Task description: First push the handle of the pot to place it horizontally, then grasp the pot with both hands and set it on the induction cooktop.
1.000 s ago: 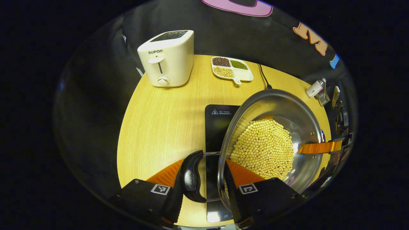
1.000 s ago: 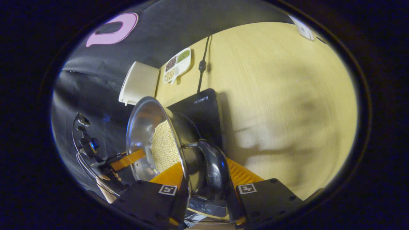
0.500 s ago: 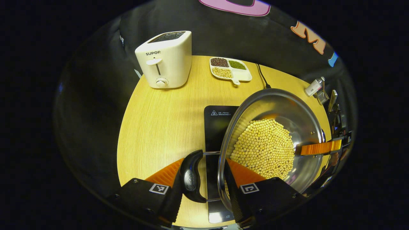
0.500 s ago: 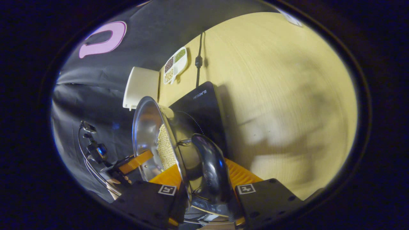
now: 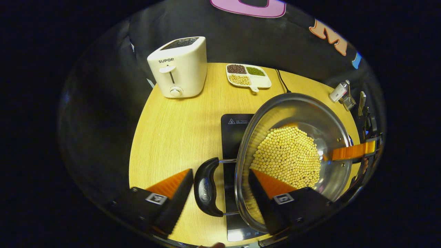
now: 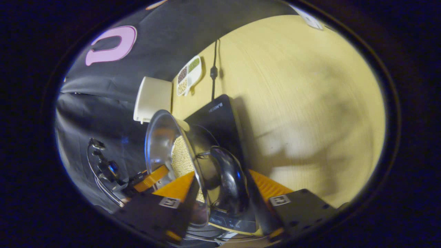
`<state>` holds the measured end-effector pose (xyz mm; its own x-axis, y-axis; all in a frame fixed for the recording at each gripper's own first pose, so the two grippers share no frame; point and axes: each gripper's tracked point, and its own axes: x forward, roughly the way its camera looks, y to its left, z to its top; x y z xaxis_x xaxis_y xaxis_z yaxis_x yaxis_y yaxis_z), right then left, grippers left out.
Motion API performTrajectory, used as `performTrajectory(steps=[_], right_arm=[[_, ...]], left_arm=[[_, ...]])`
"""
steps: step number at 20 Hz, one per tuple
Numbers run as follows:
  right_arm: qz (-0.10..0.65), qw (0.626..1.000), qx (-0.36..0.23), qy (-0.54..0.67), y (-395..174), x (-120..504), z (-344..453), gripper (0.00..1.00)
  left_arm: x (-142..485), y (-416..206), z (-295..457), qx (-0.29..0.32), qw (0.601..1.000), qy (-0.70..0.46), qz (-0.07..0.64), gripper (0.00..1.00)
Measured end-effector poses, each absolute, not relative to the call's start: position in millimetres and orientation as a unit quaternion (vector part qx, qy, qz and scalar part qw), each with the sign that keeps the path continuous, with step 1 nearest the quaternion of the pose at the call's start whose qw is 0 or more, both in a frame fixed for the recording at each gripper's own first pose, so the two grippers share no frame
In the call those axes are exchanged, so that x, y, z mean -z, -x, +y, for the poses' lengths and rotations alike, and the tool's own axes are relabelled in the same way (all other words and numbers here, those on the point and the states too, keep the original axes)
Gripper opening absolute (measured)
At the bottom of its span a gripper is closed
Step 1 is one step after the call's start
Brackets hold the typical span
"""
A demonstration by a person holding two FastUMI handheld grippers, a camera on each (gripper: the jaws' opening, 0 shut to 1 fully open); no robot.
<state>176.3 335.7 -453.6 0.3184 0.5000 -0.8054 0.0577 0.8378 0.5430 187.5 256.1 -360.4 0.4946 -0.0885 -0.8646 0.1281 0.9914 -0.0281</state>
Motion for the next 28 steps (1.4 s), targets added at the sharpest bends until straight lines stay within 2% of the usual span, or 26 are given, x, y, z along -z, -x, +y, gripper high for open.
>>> performTrajectory(steps=[1, 2, 3, 4, 11, 12, 14, 15, 16, 22, 23, 26, 28], right_arm=[[0.550, 0.783, -0.147, -0.251, -183, 446, 334, 0.82], [0.537, 0.792, -0.149, -0.251, -186, 439, 332, 1.00], [0.527, 0.800, -0.147, -0.247, -189, 436, 327, 0.92], [0.520, 0.806, -0.145, -0.243, -190, 435, 323, 0.99], [0.478, 0.851, -0.132, -0.172, -167, 409, 288, 1.00], [0.467, 0.862, -0.123, -0.157, -162, 403, 278, 0.92], [0.439, 0.882, -0.107, -0.134, -152, 386, 258, 0.92], [0.423, 0.892, -0.100, -0.124, -149, 377, 248, 1.00], [0.406, 0.902, -0.091, -0.116, -145, 365, 238, 0.92], [0.288, 0.954, -0.041, -0.070, -144, 274, 179, 0.92], [0.266, 0.962, -0.036, -0.059, -146, 255, 170, 1.00], [0.192, 0.981, -0.033, -0.022, -143, 187, 146, 0.99], [0.146, 0.989, -0.033, -0.006, -139, 142, 129, 1.00]], left_arm=[[355, -186, 253, 0.059, 0.868, -0.011, 0.492, 1.00], [351, -184, 252, 0.054, 0.874, 0.000, 0.483, 0.98], [347, -184, 252, 0.047, 0.879, 0.009, 0.475, 0.98], [343, -181, 255, 0.041, 0.882, 0.012, 0.469, 0.98], [303, -157, 263, 0.008, 0.906, 0.026, 0.423, 0.98], [298, -150, 263, 0.002, 0.908, 0.029, 0.418, 0.98], [291, -136, 266, -0.018, 0.910, 0.024, 0.412, 0.98], [286, -129, 266, -0.028, 0.912, 0.021, 0.408, 0.98], [281, -124, 263, -0.033, 0.915, 0.019, 0.402, 0.98], [214, -116, 246, -0.082, 0.945, -0.014, 0.316, 0.98], [199, -118, 238, -0.083, 0.951, -0.020, 0.297, 0.97], [149, -118, 202, -0.073, 0.969, -0.036, 0.235, 0.99], [121, -114, 162, -0.056, 0.978, -0.036, 0.197, 0.96]])
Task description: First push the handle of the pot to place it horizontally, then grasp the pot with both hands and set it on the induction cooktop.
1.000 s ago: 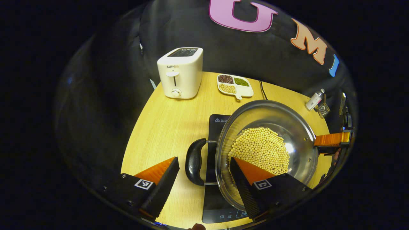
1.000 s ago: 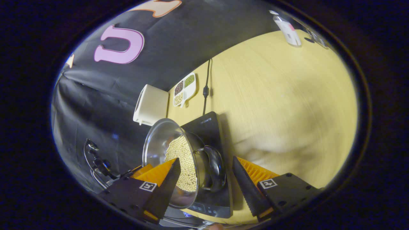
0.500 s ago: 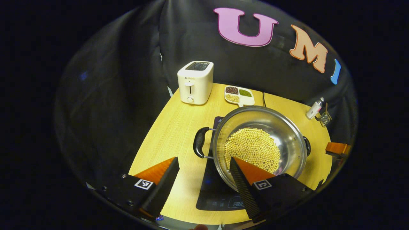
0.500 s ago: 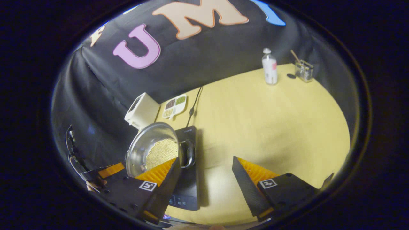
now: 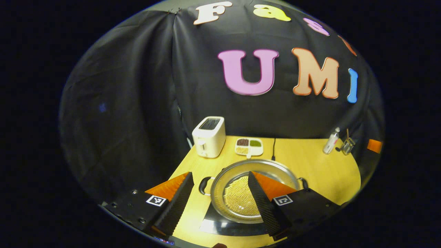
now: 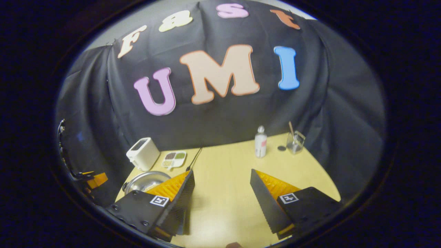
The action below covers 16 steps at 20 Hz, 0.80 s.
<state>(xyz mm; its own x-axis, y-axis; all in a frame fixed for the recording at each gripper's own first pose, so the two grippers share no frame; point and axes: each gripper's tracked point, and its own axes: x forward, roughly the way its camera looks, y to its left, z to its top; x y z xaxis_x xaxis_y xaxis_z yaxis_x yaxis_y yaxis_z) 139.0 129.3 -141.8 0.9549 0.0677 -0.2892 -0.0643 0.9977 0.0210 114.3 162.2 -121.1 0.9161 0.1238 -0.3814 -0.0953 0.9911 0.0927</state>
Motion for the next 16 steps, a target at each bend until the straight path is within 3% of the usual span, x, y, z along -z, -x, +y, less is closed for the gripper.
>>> performTrajectory(steps=[7, 8, 16], right_arm=[[0.030, 0.997, -0.061, 0.020, -126, 35, 69, 1.00], [0.017, 0.998, -0.062, 0.028, -124, 31, 63, 0.93], [-0.060, 0.996, -0.066, 0.021, -79, -30, -29, 0.93]], left_arm=[[32, -101, 12, -0.004, 0.997, -0.036, 0.066, 0.96], [24, -97, -6, -0.002, 0.998, -0.032, 0.052, 0.96], [0, -49, -109, -0.016, 0.999, -0.039, -0.008, 0.96]])
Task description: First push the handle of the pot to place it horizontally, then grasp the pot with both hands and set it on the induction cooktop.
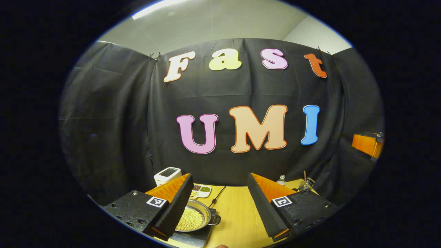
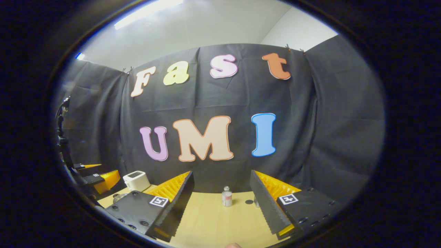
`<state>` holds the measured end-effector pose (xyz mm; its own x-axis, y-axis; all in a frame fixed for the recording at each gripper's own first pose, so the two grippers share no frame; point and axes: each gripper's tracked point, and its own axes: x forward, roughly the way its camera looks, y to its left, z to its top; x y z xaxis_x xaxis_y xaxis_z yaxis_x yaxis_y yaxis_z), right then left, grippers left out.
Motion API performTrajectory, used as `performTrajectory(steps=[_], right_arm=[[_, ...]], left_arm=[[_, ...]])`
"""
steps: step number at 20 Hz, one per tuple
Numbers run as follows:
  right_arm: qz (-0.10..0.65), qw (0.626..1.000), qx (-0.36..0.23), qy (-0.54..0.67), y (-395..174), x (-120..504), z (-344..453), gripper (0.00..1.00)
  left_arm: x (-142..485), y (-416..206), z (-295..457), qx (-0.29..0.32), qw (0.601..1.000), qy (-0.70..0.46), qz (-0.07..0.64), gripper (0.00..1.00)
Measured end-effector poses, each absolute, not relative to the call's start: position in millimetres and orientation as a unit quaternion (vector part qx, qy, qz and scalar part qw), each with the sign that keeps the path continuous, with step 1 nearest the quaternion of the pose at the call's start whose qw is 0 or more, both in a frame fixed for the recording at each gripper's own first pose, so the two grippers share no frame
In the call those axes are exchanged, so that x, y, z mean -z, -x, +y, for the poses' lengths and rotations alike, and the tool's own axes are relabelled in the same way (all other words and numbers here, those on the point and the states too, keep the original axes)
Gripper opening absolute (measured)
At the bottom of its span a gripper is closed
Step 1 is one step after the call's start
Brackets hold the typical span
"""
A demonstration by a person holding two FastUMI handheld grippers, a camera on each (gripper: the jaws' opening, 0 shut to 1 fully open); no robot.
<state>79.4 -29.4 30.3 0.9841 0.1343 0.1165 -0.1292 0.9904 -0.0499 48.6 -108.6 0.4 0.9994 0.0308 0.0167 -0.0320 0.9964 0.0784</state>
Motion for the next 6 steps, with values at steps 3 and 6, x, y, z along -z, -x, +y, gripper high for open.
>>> performTrajectory(steps=[3, 6], right_arm=[[-0.085, 0.994, -0.065, 0.015, -63, -39, -63, 0.93], [-0.088, 0.995, -0.050, 0.014, -50, -35, -98, 1.00]], left_arm=[[4, -37, -143, -0.010, 1.000, -0.024, -0.009, 0.93], [16, -30, -170, -0.003, 1.000, -0.012, 0.010, 0.94]])
